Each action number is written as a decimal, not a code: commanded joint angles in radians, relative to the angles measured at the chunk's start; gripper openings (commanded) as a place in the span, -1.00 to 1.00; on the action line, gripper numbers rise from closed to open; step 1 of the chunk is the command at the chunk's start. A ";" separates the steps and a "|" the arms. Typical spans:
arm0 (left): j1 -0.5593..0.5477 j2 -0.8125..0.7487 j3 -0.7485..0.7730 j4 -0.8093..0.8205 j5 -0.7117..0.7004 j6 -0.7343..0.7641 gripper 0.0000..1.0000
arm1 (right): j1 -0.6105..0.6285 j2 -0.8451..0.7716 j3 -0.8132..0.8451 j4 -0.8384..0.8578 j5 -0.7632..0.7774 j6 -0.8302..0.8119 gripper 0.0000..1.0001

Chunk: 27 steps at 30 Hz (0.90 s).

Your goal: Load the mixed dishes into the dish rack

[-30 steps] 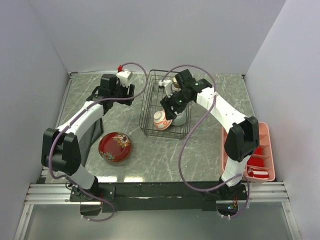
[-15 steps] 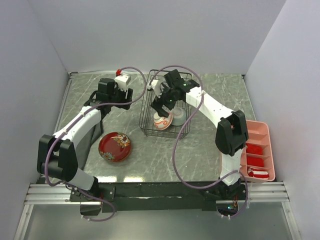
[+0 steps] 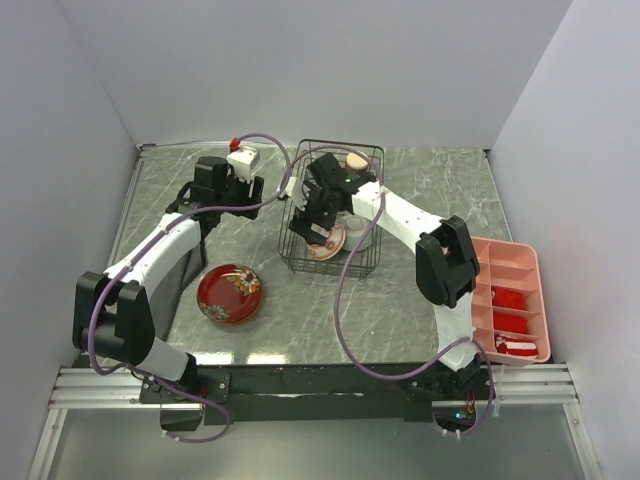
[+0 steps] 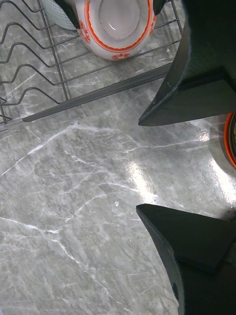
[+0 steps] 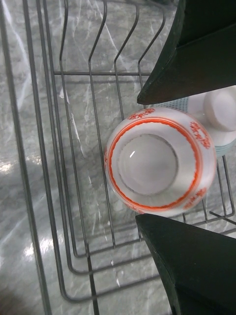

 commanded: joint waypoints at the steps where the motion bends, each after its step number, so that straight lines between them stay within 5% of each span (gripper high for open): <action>1: 0.003 -0.030 0.003 0.022 -0.012 0.015 0.41 | 0.001 0.032 0.034 0.021 0.056 0.000 0.96; 8: 0.005 -0.013 0.007 0.033 0.001 0.004 0.41 | -0.005 0.041 0.028 -0.010 0.058 0.017 0.74; 12: 0.003 -0.013 0.009 0.036 0.002 0.001 0.41 | -0.008 0.044 0.065 -0.040 0.027 0.054 0.31; 20: 0.003 -0.008 -0.002 0.048 0.013 -0.013 0.42 | -0.010 -0.011 0.077 -0.080 0.036 0.059 -0.18; 27: 0.003 -0.008 -0.011 0.059 0.027 -0.031 0.42 | -0.010 -0.084 0.053 -0.079 0.007 0.094 -0.24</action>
